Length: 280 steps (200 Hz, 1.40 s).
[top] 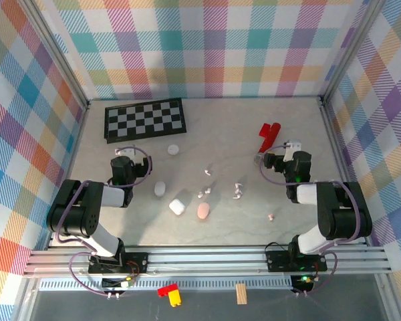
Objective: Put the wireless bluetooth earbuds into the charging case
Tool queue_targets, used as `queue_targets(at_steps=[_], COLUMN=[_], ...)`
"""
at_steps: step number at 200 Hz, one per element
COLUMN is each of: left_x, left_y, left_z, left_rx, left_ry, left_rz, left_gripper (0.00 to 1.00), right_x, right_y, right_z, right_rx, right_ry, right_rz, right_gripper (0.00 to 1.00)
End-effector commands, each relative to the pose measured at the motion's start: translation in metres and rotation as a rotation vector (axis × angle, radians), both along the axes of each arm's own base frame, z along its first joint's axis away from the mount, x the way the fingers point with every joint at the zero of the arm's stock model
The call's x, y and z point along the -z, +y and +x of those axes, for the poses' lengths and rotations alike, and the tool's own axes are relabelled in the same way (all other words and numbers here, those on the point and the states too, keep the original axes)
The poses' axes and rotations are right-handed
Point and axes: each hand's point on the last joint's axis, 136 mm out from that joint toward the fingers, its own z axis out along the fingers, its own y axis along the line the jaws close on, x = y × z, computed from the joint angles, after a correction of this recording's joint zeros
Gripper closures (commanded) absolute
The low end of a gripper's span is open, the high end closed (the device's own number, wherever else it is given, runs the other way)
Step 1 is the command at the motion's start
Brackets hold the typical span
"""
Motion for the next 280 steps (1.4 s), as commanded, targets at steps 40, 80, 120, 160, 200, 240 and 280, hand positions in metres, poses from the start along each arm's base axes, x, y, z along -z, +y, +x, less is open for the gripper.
queue_targets(at_steps=[40,80,120,160,200,240,280], left_x=[-0.009,-0.009,-0.009,-0.009,-0.032,-0.065,-0.097], left_y=[0.002,0.002,0.002,0.002,0.002,-0.021,-0.065], left_z=[0.006,0.006,0.006,0.005,-0.001,-0.017,-0.046], left_rx=[-0.006,-0.006,-0.006,-0.007,-0.035,0.027,0.144], left_ry=[-0.03,-0.03,-0.03,-0.034,-0.046,0.029,0.048], left_rz=[-0.018,-0.018,-0.017,-0.017,0.031,0.116,0.065], left_gripper=[0.0,0.0,0.0,0.0,0.0,0.0,0.0], right_x=[-0.003,-0.003,-0.003,-0.004,-0.026,-0.057,-0.076], right_y=[0.004,0.004,0.004,0.005,0.019,0.031,0.053], right_z=[0.002,0.002,0.002,0.001,-0.007,-0.028,-0.06], right_rx=[-0.015,-0.015,-0.015,-0.021,-0.1,-0.125,-0.147], right_ry=[-0.022,-0.022,-0.023,-0.029,-0.044,-0.027,0.013], right_rz=[-0.005,-0.005,-0.005,-0.006,-0.019,-0.021,0.062], right_gripper=[0.01,0.01,0.01,0.01,0.01,0.01,0.01])
